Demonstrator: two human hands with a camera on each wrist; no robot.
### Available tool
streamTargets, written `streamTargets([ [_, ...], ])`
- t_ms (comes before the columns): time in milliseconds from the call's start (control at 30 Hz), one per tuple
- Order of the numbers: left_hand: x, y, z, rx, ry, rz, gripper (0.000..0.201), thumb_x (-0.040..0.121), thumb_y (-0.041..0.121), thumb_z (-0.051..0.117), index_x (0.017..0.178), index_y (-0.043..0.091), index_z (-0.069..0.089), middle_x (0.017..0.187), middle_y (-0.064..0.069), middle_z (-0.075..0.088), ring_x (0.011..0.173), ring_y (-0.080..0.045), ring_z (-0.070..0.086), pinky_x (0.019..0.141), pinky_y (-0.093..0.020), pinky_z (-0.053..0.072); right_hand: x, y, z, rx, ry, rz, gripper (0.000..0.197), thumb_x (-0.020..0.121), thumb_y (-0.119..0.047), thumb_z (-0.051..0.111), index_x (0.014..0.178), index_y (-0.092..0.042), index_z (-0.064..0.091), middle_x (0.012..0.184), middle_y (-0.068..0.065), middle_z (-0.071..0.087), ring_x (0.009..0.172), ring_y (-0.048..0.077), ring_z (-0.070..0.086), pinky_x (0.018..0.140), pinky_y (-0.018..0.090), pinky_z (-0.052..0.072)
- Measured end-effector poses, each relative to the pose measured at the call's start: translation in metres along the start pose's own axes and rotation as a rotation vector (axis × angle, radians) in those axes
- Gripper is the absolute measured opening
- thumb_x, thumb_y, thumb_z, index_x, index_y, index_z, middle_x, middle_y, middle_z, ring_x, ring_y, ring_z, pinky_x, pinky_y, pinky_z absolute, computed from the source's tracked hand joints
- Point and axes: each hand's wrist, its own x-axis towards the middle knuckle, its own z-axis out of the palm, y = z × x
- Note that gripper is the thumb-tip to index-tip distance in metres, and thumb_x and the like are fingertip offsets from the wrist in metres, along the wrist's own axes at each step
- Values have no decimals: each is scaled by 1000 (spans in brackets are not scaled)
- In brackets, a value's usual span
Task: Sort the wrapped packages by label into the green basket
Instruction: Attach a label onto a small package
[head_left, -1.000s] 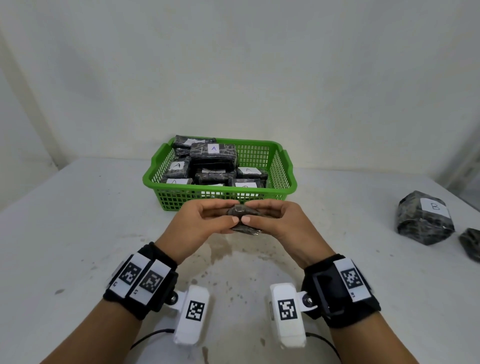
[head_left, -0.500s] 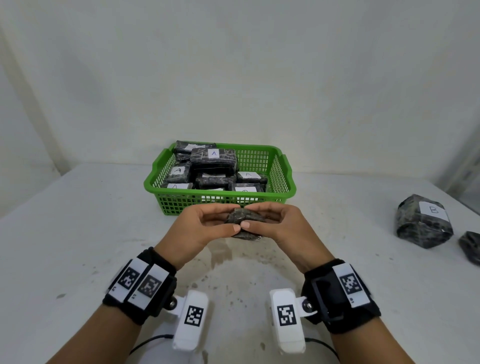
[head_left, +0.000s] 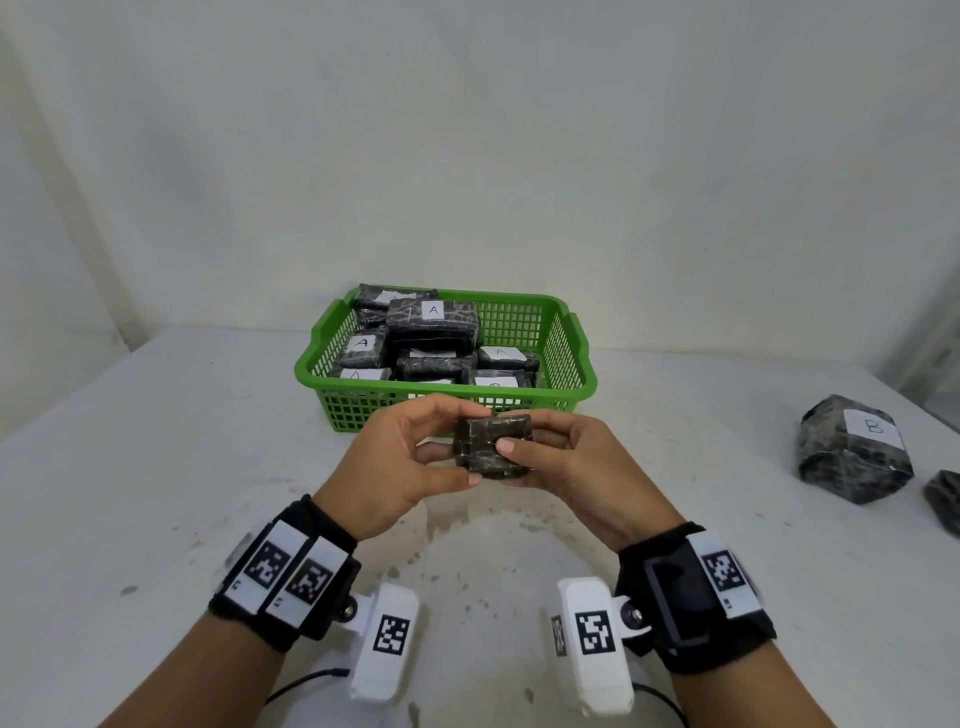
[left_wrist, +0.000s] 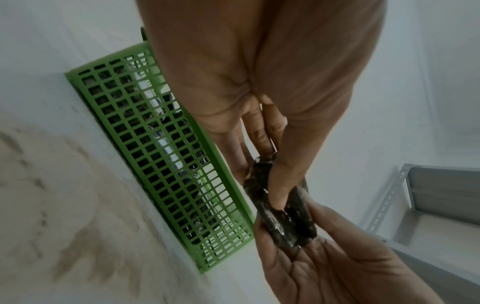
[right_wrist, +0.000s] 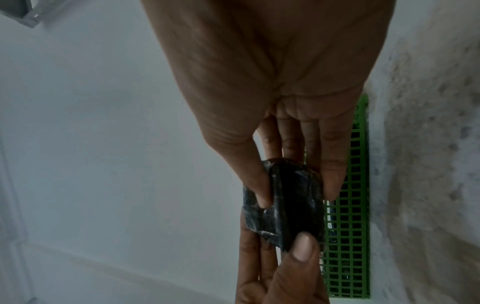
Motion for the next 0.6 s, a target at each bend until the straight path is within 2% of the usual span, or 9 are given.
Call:
streamTargets([
  [100, -2, 1, 2, -4, -21, -6, 54, 68, -20, 80, 112, 10, 69, 115, -12, 73, 108, -29, 71, 91, -37, 59, -1, 1, 4, 14, 6, 1, 31, 82, -5, 81, 112, 2, 74, 108, 22, 78, 104, 36, 76, 92, 45, 62],
  [200, -2, 2, 5, 3, -26, -12, 55, 68, -20, 80, 112, 10, 68, 113, -12, 74, 105, -29, 72, 86, -34, 60, -1, 3, 6, -25, 33, -28, 26, 81, -6, 83, 106, -1, 76, 104, 21, 79, 102, 38, 76, 92, 46, 62],
  [400, -2, 5, 1, 17, 11, 30, 54, 67, -20, 81, 111, 10, 70, 115, -11, 73, 106, -28, 72, 91, -36, 59, -3, -5, 0, -55, -13, 4, 29, 84, -5, 82, 113, -2, 75, 106, 16, 80, 102, 32, 77, 91, 39, 63],
  [467, -2, 7, -1, 14, 17, 33, 54, 66, -20, 80, 110, 10, 70, 115, -11, 73, 107, -27, 72, 91, -36, 59, -3, -6, -3, -46, -16, 18, 27, 85, -5, 81, 111, -2, 75, 105, 16, 80, 101, 33, 77, 88, 37, 63],
  [600, -2, 7, -1, 10, 18, 39, 54, 67, -21, 79, 108, 11, 70, 114, -12, 73, 107, -28, 72, 92, -37, 59, -3, -5, -1, -42, -4, 7, 31, 83, -7, 82, 112, 0, 75, 105, 18, 80, 102, 36, 77, 87, 39, 63],
])
